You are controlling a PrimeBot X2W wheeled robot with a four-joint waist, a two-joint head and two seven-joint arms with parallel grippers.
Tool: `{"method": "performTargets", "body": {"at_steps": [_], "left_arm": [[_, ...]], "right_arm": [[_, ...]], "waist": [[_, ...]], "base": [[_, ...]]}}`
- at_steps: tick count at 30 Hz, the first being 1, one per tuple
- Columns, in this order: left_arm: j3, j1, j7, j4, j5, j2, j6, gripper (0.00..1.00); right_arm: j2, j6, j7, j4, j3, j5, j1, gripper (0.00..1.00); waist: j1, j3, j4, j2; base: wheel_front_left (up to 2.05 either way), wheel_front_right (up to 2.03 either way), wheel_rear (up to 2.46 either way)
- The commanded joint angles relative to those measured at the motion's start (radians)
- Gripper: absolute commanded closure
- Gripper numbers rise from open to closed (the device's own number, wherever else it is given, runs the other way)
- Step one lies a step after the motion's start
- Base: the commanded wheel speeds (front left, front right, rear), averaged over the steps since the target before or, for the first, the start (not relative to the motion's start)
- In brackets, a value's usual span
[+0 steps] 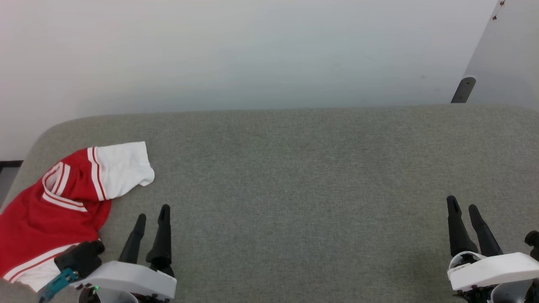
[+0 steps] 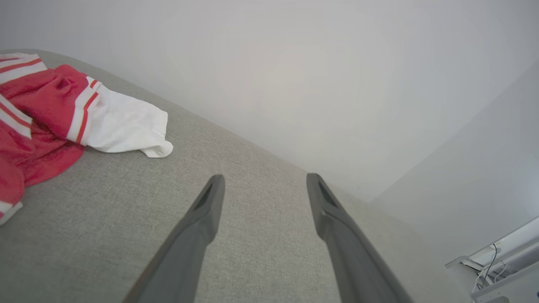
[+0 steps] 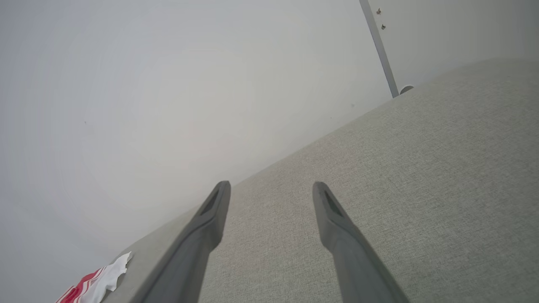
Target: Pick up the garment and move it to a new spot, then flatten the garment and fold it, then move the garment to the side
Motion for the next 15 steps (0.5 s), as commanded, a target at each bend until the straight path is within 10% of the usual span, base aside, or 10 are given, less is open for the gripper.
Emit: {"method": "performTargets", "body": {"at_steps": [1,15], "left_arm": [[0.002,-0.005,-0.009,-0.014,0.033,0.007,-0.005,0.00],[0.002,0.005,-0.046,-0.021,0.185,-0.002,-0.020,0.00]], "right_arm": [[0.001,0.001,-0.009,-0.017,-0.002,-0.033,-0.006,0.00],[0.003,0.001,-0.030,-0.040,-0.005,-0.177,-0.003,0.00]], "waist": [[0.0000,0.000,0.000,0.0000],[0.0000,-0.002,0.003,0.0000]], "base": [[0.00,0.00,0.00],[0.00,0.00,0.00]]}}
